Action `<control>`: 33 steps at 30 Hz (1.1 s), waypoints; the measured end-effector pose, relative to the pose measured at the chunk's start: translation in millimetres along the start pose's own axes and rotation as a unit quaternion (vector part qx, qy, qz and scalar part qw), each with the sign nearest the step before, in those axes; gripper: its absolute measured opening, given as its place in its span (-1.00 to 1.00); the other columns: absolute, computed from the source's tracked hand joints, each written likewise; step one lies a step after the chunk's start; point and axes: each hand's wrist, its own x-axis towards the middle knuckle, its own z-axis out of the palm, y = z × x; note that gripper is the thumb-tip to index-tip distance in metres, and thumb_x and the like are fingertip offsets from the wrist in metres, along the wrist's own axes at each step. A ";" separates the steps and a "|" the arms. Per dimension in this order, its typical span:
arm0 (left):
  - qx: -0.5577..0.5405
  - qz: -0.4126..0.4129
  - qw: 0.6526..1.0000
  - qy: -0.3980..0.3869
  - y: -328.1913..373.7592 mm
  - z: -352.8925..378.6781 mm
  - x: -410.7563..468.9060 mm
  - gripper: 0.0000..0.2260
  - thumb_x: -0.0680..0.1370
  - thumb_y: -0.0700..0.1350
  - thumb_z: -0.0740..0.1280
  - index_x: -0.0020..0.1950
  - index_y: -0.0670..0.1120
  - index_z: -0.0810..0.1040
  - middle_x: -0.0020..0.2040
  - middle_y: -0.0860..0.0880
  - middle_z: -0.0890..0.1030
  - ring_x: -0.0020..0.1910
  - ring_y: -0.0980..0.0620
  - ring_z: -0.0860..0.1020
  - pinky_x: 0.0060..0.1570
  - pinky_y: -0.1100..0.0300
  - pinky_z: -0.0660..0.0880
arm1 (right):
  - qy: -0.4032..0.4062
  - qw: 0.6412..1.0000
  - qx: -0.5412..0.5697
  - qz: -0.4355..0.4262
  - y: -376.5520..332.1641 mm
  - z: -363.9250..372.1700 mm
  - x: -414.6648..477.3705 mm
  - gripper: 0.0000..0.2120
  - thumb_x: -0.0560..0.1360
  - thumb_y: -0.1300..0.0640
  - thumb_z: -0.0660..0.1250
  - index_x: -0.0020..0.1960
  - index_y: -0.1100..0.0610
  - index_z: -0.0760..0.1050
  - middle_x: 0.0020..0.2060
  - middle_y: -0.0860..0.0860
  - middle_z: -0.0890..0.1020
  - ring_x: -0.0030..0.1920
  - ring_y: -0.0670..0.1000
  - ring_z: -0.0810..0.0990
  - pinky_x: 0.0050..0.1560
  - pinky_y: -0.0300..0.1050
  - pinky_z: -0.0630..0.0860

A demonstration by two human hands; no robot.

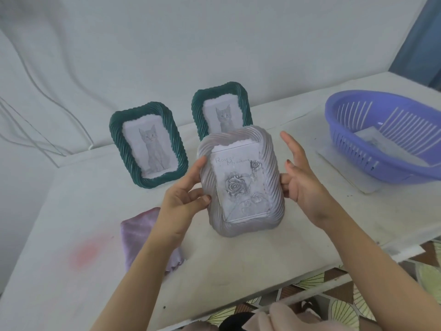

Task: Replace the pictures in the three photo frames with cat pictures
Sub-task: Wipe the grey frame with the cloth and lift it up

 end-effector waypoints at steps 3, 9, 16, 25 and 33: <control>0.030 0.011 0.999 -0.022 7.1 7.3 15.2 -0.35 0.36 -0.40 0.25 0.34 0.15 0.36 0.07 0.11 0.58 -0.17 0.10 0.55 -0.08 0.23 0.51 | -0.020 0.999 0.044 -0.006 -10.7 -14.0 11.2 -0.47 0.43 -0.23 0.28 0.33 -0.41 0.14 0.11 0.00 0.62 -0.02 0.04 0.60 -0.05 -0.11 0.52; 0.057 0.026 0.997 -0.044 11.0 37.2 45.4 -0.29 0.35 -0.43 0.23 0.34 0.21 0.37 0.02 -0.05 0.52 -0.15 0.04 0.50 -0.12 0.19 0.47 | -0.028 0.999 0.039 -0.015 -36.1 -45.7 34.4 -0.54 0.46 -0.15 0.20 0.35 -0.29 0.23 0.17 -0.17 0.52 0.21 -0.12 0.52 -0.02 -0.18 0.54; 0.035 0.043 0.998 -0.006 6.6 65.9 74.6 -0.32 0.35 -0.40 0.24 0.35 0.17 0.33 -0.01 0.07 0.60 -0.18 0.09 0.53 -0.11 0.24 0.50 | 0.022 1.000 0.012 -0.005 -35.3 -80.5 50.7 -0.68 0.50 -0.14 0.07 0.25 -0.28 0.29 -0.12 -0.14 0.60 -0.20 -0.15 0.58 -0.19 -0.16 0.49; 0.033 0.069 0.997 0.009 15.4 94.9 121.7 -0.32 0.36 -0.39 0.23 0.36 0.18 0.29 0.01 0.10 0.60 -0.15 0.12 0.54 -0.06 0.19 0.51 | -0.063 0.997 0.036 -0.007 -61.2 -121.5 87.0 -0.59 0.59 -0.13 -0.16 0.42 -0.22 0.13 0.37 -0.23 0.37 0.28 -0.12 0.47 0.11 -0.14 0.54; 0.061 0.089 0.993 0.040 22.8 111.3 164.8 -0.28 0.37 -0.39 0.23 0.46 0.07 0.19 -0.03 0.11 0.60 -0.20 0.13 0.53 -0.12 0.24 0.49 | -0.109 0.993 0.022 -0.050 -83.0 -149.0 128.4 -0.57 0.47 -0.31 -0.01 0.33 -0.38 0.11 0.43 -0.16 0.30 0.27 -0.02 0.48 0.05 -0.13 0.56</control>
